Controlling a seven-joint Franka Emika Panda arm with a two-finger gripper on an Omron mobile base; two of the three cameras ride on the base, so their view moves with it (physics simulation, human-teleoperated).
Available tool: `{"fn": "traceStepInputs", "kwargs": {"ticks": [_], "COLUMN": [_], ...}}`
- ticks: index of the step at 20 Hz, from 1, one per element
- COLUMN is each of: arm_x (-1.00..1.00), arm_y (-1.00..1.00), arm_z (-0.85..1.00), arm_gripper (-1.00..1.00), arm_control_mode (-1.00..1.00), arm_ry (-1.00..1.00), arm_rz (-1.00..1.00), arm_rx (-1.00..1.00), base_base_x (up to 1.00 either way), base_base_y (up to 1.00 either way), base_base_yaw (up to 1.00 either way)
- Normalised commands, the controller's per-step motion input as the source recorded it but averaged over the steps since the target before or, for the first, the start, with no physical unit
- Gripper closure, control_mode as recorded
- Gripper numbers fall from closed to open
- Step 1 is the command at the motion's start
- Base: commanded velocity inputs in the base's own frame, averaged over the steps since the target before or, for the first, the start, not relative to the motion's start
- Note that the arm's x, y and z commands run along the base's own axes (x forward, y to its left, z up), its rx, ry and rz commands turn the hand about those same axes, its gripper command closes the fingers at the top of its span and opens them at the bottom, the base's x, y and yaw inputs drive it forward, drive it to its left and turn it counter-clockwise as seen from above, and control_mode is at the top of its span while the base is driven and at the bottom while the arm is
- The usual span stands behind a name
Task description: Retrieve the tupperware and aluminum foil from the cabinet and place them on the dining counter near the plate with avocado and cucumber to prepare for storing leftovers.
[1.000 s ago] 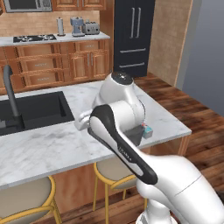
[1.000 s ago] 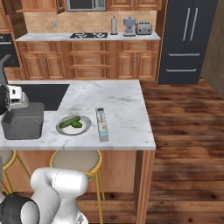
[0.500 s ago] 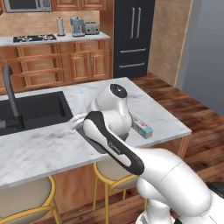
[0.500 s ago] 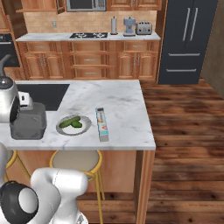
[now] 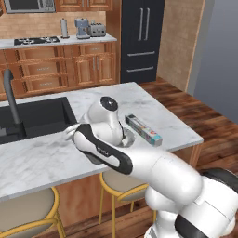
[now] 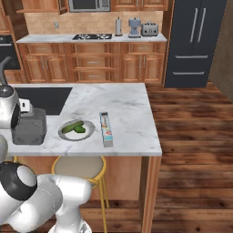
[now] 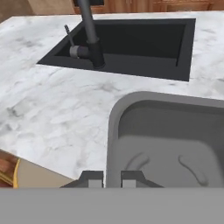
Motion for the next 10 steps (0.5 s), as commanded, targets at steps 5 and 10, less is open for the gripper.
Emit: {"fn": "traceStepInputs", "kwargs": {"ticks": [5, 10], "arm_x": [0.43, 0.49], "arm_y": [0.08, 0.18], "arm_z": [-0.26, -0.30], "arm_gripper": [1.00, 1.00], "arm_control_mode": [-1.00, -1.00], "arm_ry": [0.05, 0.03], "arm_rz": [0.00, 0.00], "arm_rx": [-0.07, -0.07], "base_base_x": [0.00, 0.00], "base_base_y": [0.00, 0.00], "base_base_yaw": [0.00, 0.00]}}
